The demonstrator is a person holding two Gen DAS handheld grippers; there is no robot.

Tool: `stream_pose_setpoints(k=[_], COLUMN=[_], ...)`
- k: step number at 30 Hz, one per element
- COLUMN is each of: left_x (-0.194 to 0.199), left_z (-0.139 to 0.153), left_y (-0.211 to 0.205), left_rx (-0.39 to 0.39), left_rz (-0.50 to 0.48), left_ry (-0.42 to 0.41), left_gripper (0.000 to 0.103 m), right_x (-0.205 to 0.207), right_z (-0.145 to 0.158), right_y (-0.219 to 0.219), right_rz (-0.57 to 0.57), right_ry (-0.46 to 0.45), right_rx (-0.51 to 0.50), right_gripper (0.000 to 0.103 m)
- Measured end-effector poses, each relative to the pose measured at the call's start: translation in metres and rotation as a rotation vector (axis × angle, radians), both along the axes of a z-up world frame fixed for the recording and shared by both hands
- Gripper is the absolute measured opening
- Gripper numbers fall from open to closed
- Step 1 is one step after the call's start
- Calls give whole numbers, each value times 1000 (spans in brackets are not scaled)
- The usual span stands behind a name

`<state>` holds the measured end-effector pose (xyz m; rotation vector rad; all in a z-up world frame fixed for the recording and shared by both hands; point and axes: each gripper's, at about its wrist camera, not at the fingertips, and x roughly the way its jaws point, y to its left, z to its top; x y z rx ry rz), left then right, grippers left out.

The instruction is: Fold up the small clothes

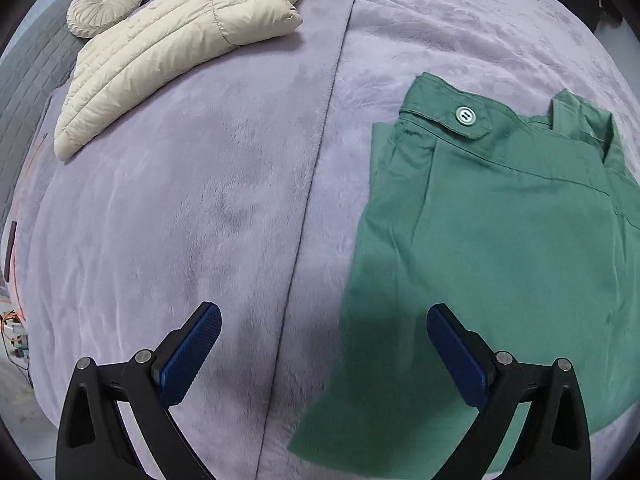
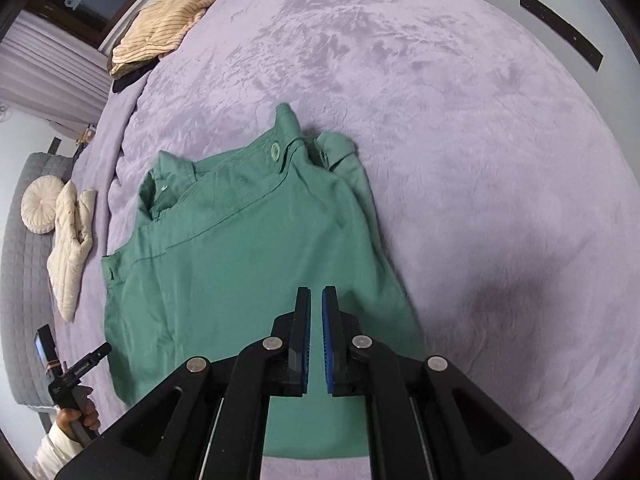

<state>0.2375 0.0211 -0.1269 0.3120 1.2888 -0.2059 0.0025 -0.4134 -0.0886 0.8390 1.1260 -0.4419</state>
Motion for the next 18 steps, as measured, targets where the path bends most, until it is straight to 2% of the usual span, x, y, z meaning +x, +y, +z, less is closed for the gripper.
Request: stream_pose_setpoints(k=[9,13,18], left_x=[-72,-93,-109], left_z=[27,32,38], left_y=[5,12,25], left_rx=[-32,-50,-70], left_rz=[-125,-146,-138], left_ry=[40,59,88], left_gripper=[103,103,103], right_x=[-23,-28,-28], right_z=[4,3,-1], right_y=[81,115,153], right_rz=[29,27,35], right_ry=[12,18,22], right_rx=[96,126,168], right_gripper=[14,42,46])
